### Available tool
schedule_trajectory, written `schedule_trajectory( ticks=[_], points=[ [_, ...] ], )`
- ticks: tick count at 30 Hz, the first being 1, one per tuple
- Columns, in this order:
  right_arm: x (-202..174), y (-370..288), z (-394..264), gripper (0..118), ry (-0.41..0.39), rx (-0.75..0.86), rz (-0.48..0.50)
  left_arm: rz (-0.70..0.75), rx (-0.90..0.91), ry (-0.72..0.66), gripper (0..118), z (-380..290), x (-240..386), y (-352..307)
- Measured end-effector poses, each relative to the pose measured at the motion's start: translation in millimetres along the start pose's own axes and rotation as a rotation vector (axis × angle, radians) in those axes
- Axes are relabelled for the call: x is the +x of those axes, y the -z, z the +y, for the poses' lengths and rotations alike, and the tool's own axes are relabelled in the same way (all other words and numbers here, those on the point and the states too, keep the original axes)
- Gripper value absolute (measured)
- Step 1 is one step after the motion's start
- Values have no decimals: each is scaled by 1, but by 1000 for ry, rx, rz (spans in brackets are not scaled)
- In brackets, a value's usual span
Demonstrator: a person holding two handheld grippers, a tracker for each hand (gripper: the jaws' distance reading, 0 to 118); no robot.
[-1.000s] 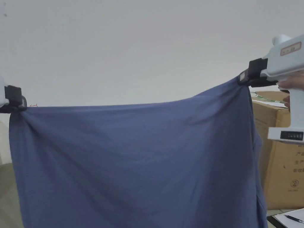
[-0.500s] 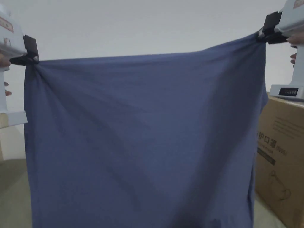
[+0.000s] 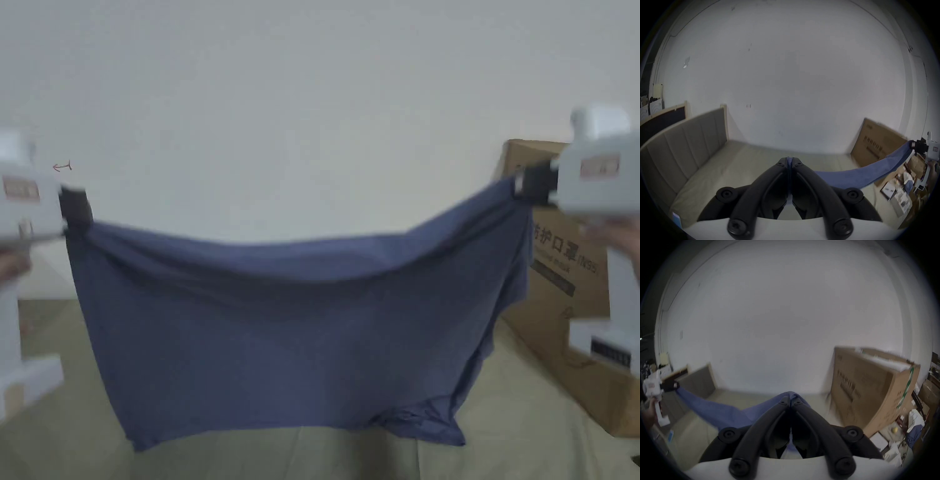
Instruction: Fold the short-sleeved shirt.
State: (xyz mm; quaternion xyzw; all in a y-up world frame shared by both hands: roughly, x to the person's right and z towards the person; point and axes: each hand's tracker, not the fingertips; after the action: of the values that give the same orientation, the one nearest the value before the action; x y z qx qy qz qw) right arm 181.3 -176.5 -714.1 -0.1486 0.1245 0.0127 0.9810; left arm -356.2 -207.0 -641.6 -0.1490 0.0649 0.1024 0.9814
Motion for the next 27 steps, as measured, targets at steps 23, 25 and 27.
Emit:
schedule_trajectory(
  ticks=[23,25,27],
  points=[
    [33,-229,-317,0,224,-542,90,-2,-449,-42,3,-294,-74,-217],
    [32,-239,-330,0,223,-601,103,2,-473,-16,3,-306,-74,-230],
    [30,-242,-349,0,232,-664,99,4,-504,22,3,-321,-76,-236]
  ],
)
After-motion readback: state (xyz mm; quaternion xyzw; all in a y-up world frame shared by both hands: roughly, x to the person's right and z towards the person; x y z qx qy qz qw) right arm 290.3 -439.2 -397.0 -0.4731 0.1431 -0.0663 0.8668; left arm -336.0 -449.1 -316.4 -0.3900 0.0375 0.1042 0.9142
